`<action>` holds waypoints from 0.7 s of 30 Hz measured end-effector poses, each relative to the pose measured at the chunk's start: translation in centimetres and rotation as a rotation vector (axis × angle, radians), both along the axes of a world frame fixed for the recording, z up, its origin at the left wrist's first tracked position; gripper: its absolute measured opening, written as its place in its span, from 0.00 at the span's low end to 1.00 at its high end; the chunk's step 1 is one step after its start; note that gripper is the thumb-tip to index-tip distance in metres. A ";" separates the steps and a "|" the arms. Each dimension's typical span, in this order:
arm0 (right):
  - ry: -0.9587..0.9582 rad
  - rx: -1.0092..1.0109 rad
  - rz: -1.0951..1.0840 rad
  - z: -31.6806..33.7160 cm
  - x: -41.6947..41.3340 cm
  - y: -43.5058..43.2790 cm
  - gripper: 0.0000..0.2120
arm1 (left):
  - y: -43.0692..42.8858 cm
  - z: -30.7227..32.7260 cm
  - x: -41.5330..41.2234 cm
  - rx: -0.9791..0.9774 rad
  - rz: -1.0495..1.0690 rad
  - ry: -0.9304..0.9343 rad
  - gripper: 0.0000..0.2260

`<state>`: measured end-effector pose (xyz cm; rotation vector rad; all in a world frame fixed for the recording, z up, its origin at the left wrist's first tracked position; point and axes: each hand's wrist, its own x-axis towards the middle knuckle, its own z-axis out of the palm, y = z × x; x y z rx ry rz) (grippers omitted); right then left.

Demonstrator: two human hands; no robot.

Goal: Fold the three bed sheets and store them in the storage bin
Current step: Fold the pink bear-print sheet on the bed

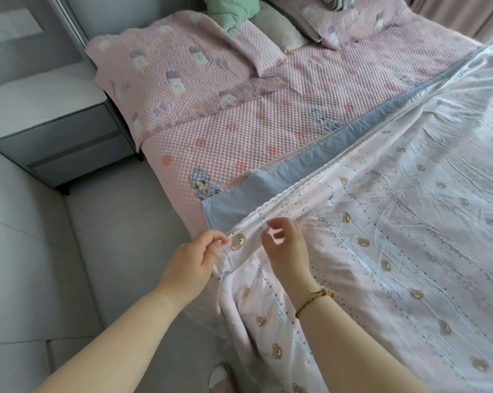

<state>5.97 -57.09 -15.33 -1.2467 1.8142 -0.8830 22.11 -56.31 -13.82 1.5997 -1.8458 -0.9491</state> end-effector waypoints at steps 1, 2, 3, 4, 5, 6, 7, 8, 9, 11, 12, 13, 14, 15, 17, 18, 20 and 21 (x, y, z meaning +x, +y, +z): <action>0.111 -0.103 0.080 0.6 0.0 -0.3 0.06 | -0.1 0.6 0.2 -0.012 -0.031 -0.012 0.14; 0.213 -0.186 0.179 1.2 0.1 -0.5 0.08 | -0.3 1.0 0.3 -0.020 -0.060 -0.020 0.16; 0.303 -0.243 0.279 1.8 0.1 -0.8 0.09 | -0.5 1.3 0.4 -0.018 -0.085 -0.026 0.16; 0.390 -0.275 0.374 2.5 0.2 -1.1 0.10 | -0.7 1.6 0.5 -0.004 -0.095 -0.041 0.14; 0.476 -0.264 0.464 3.1 0.1 -1.3 0.11 | -0.8 1.9 0.6 0.017 -0.098 -0.073 0.12; 0.559 -0.225 0.546 3.5 0.0 -1.6 0.12 | -1.0 2.0 0.7 0.031 -0.089 -0.123 0.13; 0.628 -0.170 0.614 3.9 -0.2 -1.9 0.12 | -1.1 1.9 0.8 0.037 -0.073 -0.187 0.14; 0.675 -0.114 0.664 4.1 -0.5 -2.2 0.12 | -1.2 1.9 0.7 0.050 -0.060 -0.249 0.15; 0.704 -0.067 0.703 4.4 -0.6 -2.4 0.12 | -1.3 2.2 0.6 0.064 -0.057 -0.298 0.16; 0.728 -0.005 0.750 4.7 -0.6 -2.6 0.13 | -1.4 2.1 0.4 0.082 -0.078 -0.355 0.15; 0.730 0.007 0.758 4.8 -0.6 -2.7 0.14 | -1.4 2.2 0.3 0.064 -0.104 -0.377 0.15; 0.726 0.008 0.759 4.8 -0.6 -2.7 0.15 | -1.3 2.3 0.3 0.023 -0.134 -0.407 0.16; 0.718 -0.001 0.756 4.9 -0.6 -2.7 0.16 | -1.3 2.2 0.4 -0.027 -0.163 -0.432 0.19; 0.711 -0.015 0.757 5.0 -0.6 -2.8 0.15 | -1.2 2.0 0.6 -0.104 -0.191 -0.434 0.28; 0.715 -0.054 0.768 5.3 -0.6 -3.0 0.13 | -0.9 1.6 0.9 -0.193 -0.216 -0.376 0.47; 0.726 -0.071 0.772 5.6 -0.5 -3.2 0.12 | -0.9 1.6 0.9 -0.194 -0.213 -0.331 0.50; 0.726 -0.082 0.770 6.3 -0.5 -3.6 0.08 | -0.9 1.7 0.8 -0.197 -0.216 -0.276 0.50; 0.713 -0.087 0.763 6.6 -0.5 -3.8 0.05 | -1.0 1.9 0.7 -0.200 -0.213 -0.262 0.48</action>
